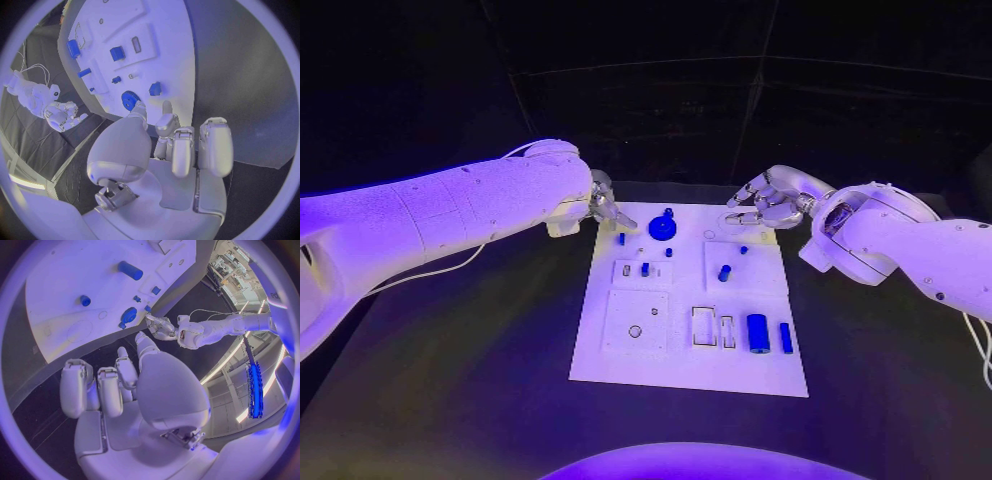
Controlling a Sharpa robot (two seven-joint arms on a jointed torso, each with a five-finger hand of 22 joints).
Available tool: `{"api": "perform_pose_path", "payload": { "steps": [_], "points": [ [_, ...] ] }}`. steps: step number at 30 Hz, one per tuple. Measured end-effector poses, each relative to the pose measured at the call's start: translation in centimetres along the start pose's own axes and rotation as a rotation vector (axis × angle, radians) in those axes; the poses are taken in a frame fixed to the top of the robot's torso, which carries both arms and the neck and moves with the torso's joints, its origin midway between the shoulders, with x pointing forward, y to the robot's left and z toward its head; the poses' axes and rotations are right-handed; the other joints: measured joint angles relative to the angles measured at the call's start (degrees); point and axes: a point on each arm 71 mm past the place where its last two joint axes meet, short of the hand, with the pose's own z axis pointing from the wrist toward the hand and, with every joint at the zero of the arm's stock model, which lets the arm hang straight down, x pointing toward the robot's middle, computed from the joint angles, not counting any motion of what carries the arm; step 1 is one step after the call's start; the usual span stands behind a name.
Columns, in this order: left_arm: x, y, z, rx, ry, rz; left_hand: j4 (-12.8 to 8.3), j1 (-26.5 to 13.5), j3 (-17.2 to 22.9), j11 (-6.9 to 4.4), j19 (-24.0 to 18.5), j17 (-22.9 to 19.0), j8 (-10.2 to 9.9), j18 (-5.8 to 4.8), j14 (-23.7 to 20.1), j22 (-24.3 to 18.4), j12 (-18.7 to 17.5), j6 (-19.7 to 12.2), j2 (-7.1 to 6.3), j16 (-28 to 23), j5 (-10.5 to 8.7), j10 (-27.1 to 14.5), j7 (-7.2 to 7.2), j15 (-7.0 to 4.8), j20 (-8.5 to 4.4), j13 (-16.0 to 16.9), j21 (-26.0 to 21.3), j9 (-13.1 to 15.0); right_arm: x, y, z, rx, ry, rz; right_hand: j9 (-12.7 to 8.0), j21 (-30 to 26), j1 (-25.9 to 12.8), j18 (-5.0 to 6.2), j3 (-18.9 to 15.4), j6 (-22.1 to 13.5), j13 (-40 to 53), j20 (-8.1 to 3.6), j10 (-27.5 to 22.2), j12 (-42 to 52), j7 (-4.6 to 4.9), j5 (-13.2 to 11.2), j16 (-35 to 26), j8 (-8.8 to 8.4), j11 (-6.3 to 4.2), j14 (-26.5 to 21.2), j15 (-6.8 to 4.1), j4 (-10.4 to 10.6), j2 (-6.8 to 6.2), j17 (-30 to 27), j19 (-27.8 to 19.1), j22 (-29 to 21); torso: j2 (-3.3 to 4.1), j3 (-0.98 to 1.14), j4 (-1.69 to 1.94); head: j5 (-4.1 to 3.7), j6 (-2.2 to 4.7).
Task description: Assemble the parts on the task board
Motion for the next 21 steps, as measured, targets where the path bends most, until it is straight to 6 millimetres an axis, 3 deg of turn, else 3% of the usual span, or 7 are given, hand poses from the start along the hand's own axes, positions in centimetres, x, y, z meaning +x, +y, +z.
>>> {"api": "perform_pose_path", "payload": {
  "steps": [21],
  "points": [
    [1.2,-0.1,0.4,-0.004,0.056,0.044,-0.2,1.4,-0.6,-0.22,0.0,0.0,0.0,0.0,0.0,0.0,0.4,1.5,1.44,0.0,0.0,0.2,-0.51,0.0,0.0,0.2,0.2,-0.5,0.1,0.1,0.1,-0.001,0.001,0.0,0.0,0.0,-0.2,0.0,0.0,0.0,0.0,0.0,0.0,0.0,0.0,0.2,0.0,0.0,0.0,0.0,0.0,0.0,0.24,0.0,0.0,-0.1,-0.12,0.01,0.1,-0.12,-0.16]
  ]
}}
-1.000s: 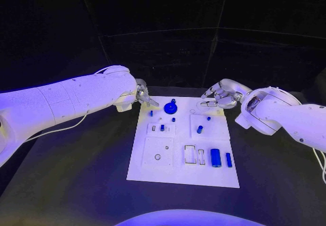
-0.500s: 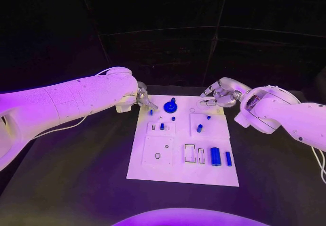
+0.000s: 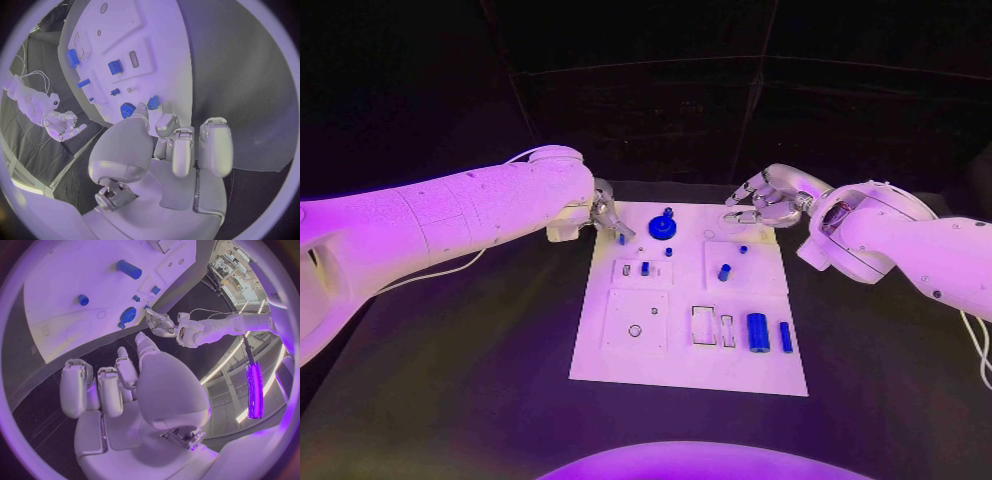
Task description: Assemble the parts on the task board
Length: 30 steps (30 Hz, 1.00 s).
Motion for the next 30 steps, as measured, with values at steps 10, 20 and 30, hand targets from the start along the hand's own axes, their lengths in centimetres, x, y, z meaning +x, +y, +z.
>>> {"api": "perform_pose_path", "payload": {
  "steps": [10,20,30],
  "points": [
    [0.06,-0.23,0.0,0.009,-0.001,0.0,-0.6,2.1,-0.3,-0.2,0.0,0.0,0.0,0.0,0.0,0.0,0.1,0.6,1.13,0.0,0.0,0.2,-0.21,0.0,0.0,0.1,0.0,-0.2,0.03,0.03,0.05,0.0,0.0,0.0,0.0,0.0,0.0,0.0,0.0,0.0,0.0,0.0,0.0,0.0,0.0,0.0,0.0,0.0,0.0,0.0,0.0,0.0,0.0,0.0,0.0,0.0,0.02,0.01,0.0,-0.09,-0.07],
    [0.11,-0.39,0.01,0.019,0.004,-0.005,-4.4,8.4,3.0,-0.2,0.0,0.0,0.0,0.0,0.0,0.0,0.1,0.6,4.74,0.0,0.0,0.2,-0.22,0.0,0.0,0.1,0.2,-0.9,0.06,0.05,0.13,0.002,0.0,0.0,0.0,0.0,0.0,0.0,0.0,0.0,0.0,0.0,0.0,0.0,0.0,0.0,0.0,0.0,0.0,0.0,0.0,0.0,-0.01,0.0,0.0,0.0,0.03,0.02,0.03,-0.1,-0.26],
    [0.17,-0.45,-0.01,0.029,0.01,-0.009,-8.9,13.6,7.5,-0.8,0.0,0.0,-0.9,0.0,-0.2,0.0,0.1,0.3,6.49,0.0,-0.24,0.0,-0.58,-0.21,0.0,-0.2,0.2,-1.8,0.05,0.03,0.14,0.003,0.0,-0.001,0.0,0.0,0.0,0.0,-0.2,0.0,0.0,0.13,0.0,0.0,0.0,0.0,0.0,0.22,0.0,0.0,0.0,0.2,-0.01,0.0,-0.1,0.0,0.03,0.02,0.03,-0.07,-0.39]
  ]
}}
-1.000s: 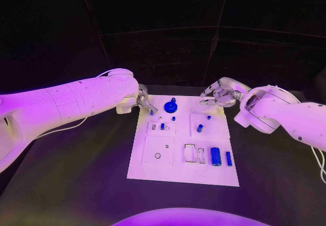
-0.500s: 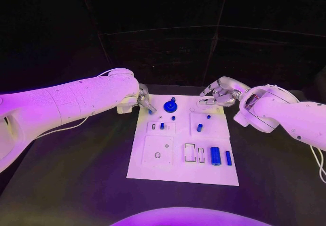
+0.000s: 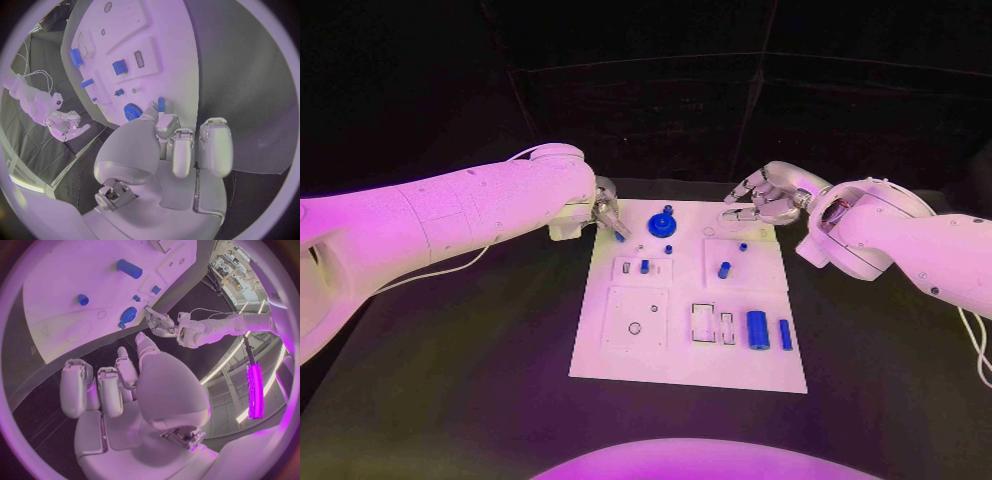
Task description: Assemble the parts on the task board
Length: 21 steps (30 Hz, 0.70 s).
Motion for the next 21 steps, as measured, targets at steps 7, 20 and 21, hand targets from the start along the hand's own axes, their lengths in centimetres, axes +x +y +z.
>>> {"api": "perform_pose_path", "payload": {
  "steps": [7,20,21],
  "points": [
    [0.0,0.5,-0.2,0.01,-0.006,-0.028,0.8,1.0,1.0,0.11,0.0,0.0,-0.3,0.0,0.0,0.0,-1.3,-0.3,0.21,0.0,-0.23,-0.1,0.17,0.0,0.0,-1.0,0.0,-0.2,0.0,0.0,0.0,0.001,0.0,0.0,0.0,0.0,0.0,0.0,0.0,0.0,0.0,0.08,0.0,0.0,0.0,0.0,0.0,0.0,0.0,0.0,0.0,0.0,0.0,0.0,-0.1,0.0,-0.01,0.01,0.0,0.0,-0.01],
    [1.1,1.1,-2.1,0.063,-0.017,-0.107,0.2,-4.7,12.2,0.12,0.0,0.0,0.8,0.0,0.0,0.0,-2.7,-0.3,-3.77,0.0,-0.17,-0.1,0.14,0.0,0.0,-2.6,-0.7,-0.1,-0.1,-0.2,0.0,0.006,-0.002,-0.001,0.0,0.0,0.0,0.0,0.0,0.0,0.0,0.08,0.0,0.0,0.0,0.0,0.0,0.0,0.0,0.0,0.0,0.0,0.0,0.0,-0.1,-0.1,-0.1,0.01,0.12,0.05,-0.09],
    [1.2,1.1,-2.3,0.069,-0.016,-0.11,-0.4,-5.3,13.9,0.13,0.0,0.0,1.0,0.0,0.0,0.0,-2.7,-0.3,-4.43,0.0,-0.18,-0.1,0.13,0.0,0.0,-2.6,-0.7,-0.1,-0.1,-0.2,0.0,0.006,-0.002,-0.001,0.0,0.0,0.0,0.0,0.0,0.0,0.0,0.08,0.0,0.0,0.0,0.0,0.0,0.0,0.0,0.0,0.0,0.0,0.0,0.0,-0.1,-0.1,-0.1,0.01,0.12,0.09,-0.1]
  ]
}}
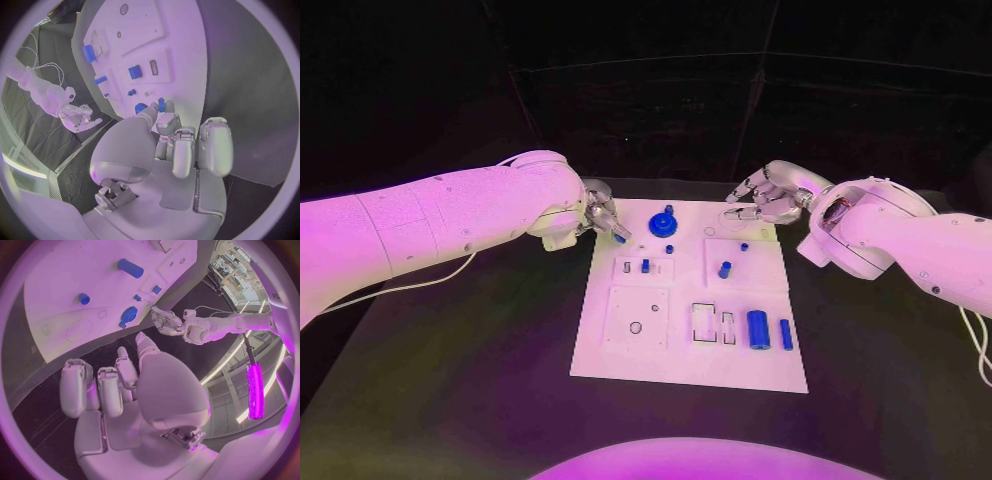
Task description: Assemble the parts on the task board
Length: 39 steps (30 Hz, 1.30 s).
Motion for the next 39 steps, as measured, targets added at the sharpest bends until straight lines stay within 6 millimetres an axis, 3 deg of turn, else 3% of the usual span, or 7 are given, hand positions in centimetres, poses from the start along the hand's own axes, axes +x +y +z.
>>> {"api": "perform_pose_path", "payload": {
  "steps": [4,12,26,39],
  "points": [
    [0.5,0.1,-0.7,0.018,-0.001,-0.016,-1.4,-2.6,4.9,0.01,0.0,0.0,0.8,0.0,0.0,0.0,0.0,0.0,-1.34,0.0,-0.03,0.0,-0.01,0.0,0.0,0.0,0.0,0.4,0.0,-0.1,0.0,0.002,-0.001,0.0,0.0,0.0,0.0,0.0,0.0,0.0,0.0,0.0,0.0,0.0,0.0,0.0,0.0,0.0,0.0,0.0,0.0,0.0,0.0,0.0,0.0,0.0,0.0,-0.02,0.0,0.25,-0.12],
    [1.9,0.4,-1.7,0.04,-0.018,-0.043,-1.9,-5.2,10.0,-0.13,0.0,0.0,2.0,0.0,0.0,0.0,0.0,0.1,-3.24,0.0,-0.1,0.3,-0.05,0.0,0.0,-0.2,-0.2,1.0,-0.1,-0.2,0.0,0.006,-0.002,-0.001,0.0,-0.2,0.0,0.0,0.0,0.0,0.0,0.0,0.0,0.0,0.0,0.3,0.0,0.0,0.0,0.0,0.0,0.0,0.0,0.0,0.0,-0.1,0.0,-0.05,0.02,0.56,-0.21],
    [4.3,0.4,-2.4,0.043,-0.057,-0.043,-2.2,-6.3,11.6,-0.24,0.0,0.0,2.4,0.0,0.0,0.0,0.0,0.1,-3.91,0.0,0.08,0.6,-0.04,0.0,0.0,-0.1,-0.2,1.3,-0.1,-0.2,0.1,0.008,0.0,-0.002,0.0,-0.2,0.0,0.0,0.0,0.0,0.0,0.0,0.0,0.0,0.0,0.3,0.0,0.0,0.0,0.0,0.0,0.0,0.0,0.0,0.0,-0.1,0.09,-0.07,-0.07,0.86,-0.28],
    [5.0,0.2,-2.5,0.037,-0.058,0.022,-2.9,-6.9,12.8,-0.22,0.0,0.0,2.8,0.0,0.0,0.0,0.0,0.1,-4.5,0.0,0.04,0.6,-0.03,0.0,0.0,-0.1,-0.2,1.5,0.0,-0.2,0.2,0.007,0.002,-0.002,0.0,-0.2,0.0,0.0,0.0,0.0,0.0,0.0,0.0,0.0,0.0,0.3,0.0,0.0,0.0,0.0,0.0,0.0,0.0,0.0,0.0,-0.2,0.1,-0.03,-0.1,1.01,-0.57]
  ]
}}
